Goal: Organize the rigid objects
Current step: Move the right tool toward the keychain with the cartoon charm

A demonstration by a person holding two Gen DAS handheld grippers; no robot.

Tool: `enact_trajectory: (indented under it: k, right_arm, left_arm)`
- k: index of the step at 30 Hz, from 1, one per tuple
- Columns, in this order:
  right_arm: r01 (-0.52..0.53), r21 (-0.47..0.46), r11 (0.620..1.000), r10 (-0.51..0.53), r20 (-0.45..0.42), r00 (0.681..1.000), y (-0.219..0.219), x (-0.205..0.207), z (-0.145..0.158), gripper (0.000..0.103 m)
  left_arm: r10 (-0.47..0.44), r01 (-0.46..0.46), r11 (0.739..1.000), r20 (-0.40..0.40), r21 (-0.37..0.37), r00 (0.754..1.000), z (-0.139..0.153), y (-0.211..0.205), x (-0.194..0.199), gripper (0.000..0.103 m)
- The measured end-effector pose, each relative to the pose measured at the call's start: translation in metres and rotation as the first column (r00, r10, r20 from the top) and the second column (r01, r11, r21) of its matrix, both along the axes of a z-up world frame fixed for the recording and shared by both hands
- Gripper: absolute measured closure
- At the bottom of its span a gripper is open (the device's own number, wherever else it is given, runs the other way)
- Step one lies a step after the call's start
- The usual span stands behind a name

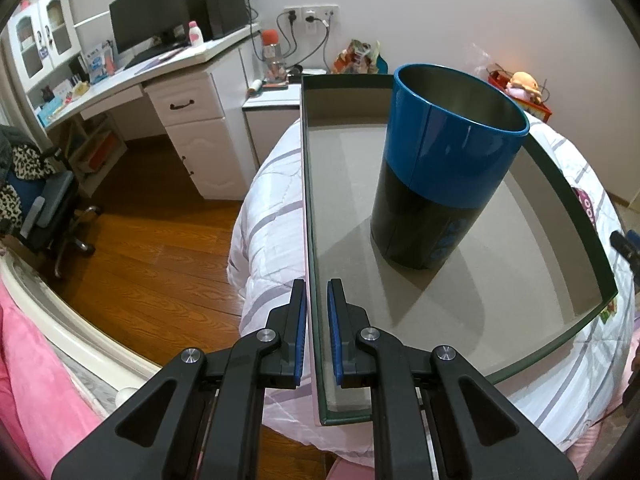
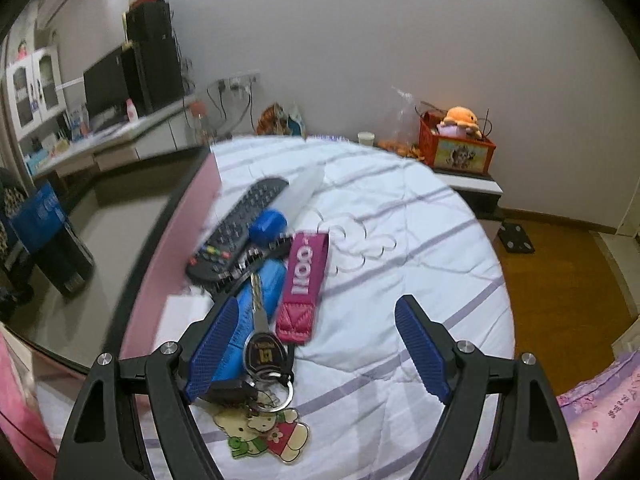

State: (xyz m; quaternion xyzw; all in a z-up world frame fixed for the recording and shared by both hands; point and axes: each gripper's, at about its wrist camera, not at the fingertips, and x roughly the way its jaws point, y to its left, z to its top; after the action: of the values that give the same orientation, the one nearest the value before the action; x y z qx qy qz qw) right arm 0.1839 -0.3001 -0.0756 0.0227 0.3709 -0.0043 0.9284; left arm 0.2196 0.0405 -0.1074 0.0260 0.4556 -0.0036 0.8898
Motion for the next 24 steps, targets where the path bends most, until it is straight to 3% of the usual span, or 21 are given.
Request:
enact_trajectory:
  k: [15,24]
  right_arm:
    - [-0.095,0.036,0.995,0.096,-0.033,0.995,0.015,-0.033,-0.011,0.021]
    - [-0.086,0.079,0.993,0.089,-0.037,0.995,0.021,-0.023,-0.018,0.02]
  left_arm:
    - [-0.002,0.002,1.0,-0.006,0.018,1.0,0.0,-0.002,0.001,0.093]
    - [-0.009,0.009,1.0,-0.01,0.023,1.0,-0.001,-0.006,0.002,0.092]
